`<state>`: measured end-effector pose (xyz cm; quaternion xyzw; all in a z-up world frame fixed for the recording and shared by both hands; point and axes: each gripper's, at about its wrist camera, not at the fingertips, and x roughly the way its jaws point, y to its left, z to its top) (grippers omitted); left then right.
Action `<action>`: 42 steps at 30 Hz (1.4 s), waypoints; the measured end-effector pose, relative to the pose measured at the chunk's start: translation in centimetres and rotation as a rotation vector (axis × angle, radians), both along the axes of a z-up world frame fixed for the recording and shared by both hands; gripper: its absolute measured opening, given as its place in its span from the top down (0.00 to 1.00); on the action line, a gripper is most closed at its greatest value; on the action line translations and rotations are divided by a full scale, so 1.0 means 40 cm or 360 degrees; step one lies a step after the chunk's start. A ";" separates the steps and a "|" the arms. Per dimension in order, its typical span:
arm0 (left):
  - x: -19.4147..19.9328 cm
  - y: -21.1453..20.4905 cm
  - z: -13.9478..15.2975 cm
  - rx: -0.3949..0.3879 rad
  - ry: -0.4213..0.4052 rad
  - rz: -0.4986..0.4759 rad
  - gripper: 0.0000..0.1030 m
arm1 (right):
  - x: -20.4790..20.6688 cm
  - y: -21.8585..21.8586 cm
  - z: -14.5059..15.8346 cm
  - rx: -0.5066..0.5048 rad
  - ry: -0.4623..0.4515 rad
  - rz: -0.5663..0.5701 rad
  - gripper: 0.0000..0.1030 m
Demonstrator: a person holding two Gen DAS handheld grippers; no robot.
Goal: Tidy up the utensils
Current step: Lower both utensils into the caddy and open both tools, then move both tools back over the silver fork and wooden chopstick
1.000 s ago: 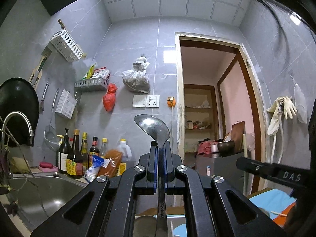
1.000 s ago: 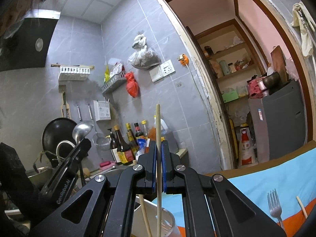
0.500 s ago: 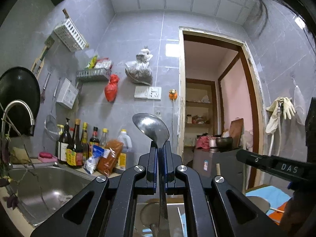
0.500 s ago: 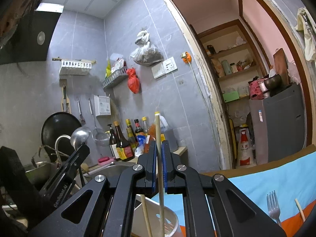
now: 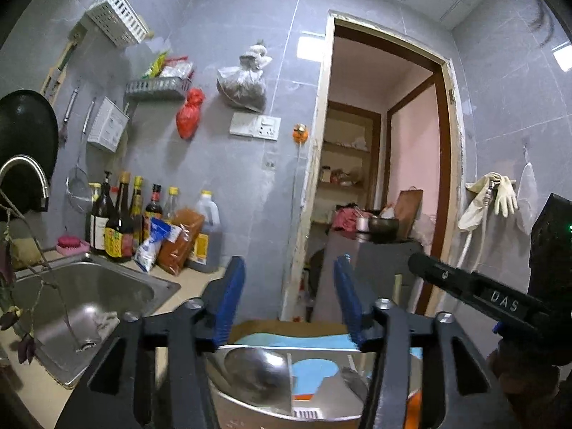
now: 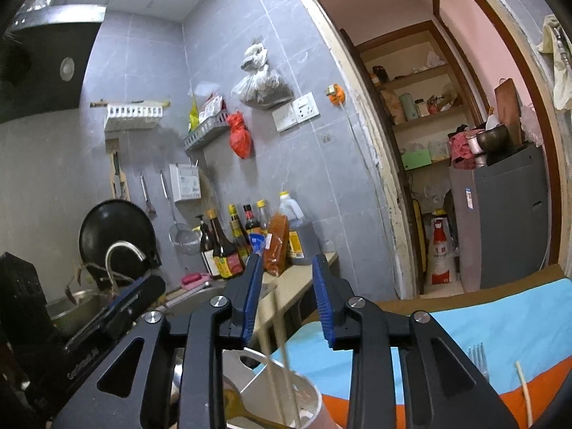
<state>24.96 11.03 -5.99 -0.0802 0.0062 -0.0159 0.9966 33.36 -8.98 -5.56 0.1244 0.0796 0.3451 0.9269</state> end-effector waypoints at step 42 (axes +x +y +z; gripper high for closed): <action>0.062 -0.522 -0.146 0.0148 0.0739 -0.0227 0.02 | -0.026 -0.566 -0.168 -0.0541 0.0610 -0.0442 0.03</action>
